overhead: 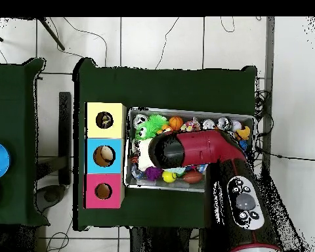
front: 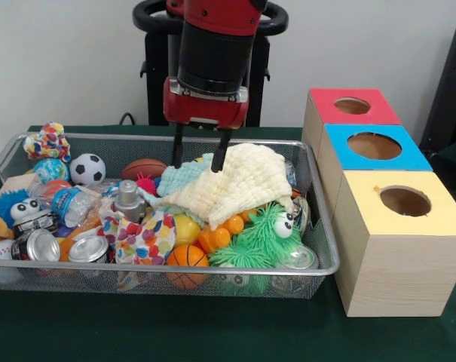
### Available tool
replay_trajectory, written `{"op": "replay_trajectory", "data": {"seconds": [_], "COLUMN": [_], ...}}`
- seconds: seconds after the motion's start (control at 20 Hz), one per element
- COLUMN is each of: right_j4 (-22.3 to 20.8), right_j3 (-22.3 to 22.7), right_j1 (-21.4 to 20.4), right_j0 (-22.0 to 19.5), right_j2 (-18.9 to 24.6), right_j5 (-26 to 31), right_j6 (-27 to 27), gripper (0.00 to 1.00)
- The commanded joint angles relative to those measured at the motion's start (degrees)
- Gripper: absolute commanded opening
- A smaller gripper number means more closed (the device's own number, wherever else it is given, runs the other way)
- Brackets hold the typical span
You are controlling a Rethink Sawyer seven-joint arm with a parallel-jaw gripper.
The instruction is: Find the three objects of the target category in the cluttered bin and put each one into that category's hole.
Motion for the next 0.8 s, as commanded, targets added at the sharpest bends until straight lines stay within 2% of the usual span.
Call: {"op": "replay_trajectory", "data": {"seconds": [0.05, 0.4, 0.8], "right_j4": [0.28, 0.33, -1.68], "right_j3": [-1.07, -1.18, -2.74], "right_j1": [0.27, 4.17, 6.26], "right_j0": [-1.37, -2.19, -1.54], "right_j2": [5.62, 7.13, 6.88], "right_j5": [4.05, -1.18, -4.39], "right_j6": [-5.83, -3.60, -2.17], "gripper": [1.00, 1.00, 1.00]}}
